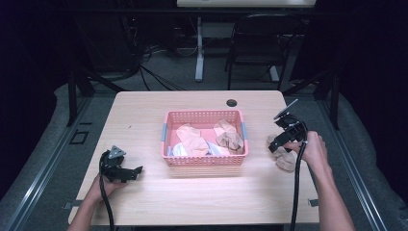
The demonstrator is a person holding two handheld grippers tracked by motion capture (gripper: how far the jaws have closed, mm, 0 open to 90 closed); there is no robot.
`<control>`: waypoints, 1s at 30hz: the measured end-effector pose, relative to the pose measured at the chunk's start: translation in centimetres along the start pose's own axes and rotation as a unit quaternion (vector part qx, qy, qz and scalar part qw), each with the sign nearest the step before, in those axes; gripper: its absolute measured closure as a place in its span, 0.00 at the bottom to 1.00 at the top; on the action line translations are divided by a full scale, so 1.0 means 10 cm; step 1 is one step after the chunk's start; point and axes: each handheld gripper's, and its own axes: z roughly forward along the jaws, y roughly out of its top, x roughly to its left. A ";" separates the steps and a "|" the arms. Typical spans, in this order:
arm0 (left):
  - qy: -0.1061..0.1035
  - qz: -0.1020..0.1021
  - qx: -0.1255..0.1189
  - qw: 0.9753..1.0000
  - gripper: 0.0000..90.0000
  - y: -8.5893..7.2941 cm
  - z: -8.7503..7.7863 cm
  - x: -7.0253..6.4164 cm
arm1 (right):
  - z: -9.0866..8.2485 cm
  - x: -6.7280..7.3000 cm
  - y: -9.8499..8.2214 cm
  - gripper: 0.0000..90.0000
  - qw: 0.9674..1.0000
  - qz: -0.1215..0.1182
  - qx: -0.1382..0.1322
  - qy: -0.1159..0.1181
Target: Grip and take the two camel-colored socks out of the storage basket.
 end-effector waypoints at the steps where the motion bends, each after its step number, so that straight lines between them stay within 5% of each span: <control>1: 0.000 0.000 0.000 1.000 0.00 0.00 0.00 0.00 | -0.01 0.01 0.00 0.02 1.000 0.000 -0.001 0.000; 12: 0.000 0.000 0.001 1.000 0.00 0.00 0.00 0.00 | -0.27 0.11 0.03 0.00 1.000 -0.016 -0.022 -0.001; 20: 0.000 0.000 0.000 1.000 0.00 0.00 0.00 0.00 | -0.55 0.30 0.17 0.00 0.998 -0.050 -0.025 -0.018; 30: 0.000 0.000 0.000 1.000 0.00 0.00 0.00 0.00 | -0.66 0.50 0.33 0.01 0.997 -0.071 -0.037 -0.002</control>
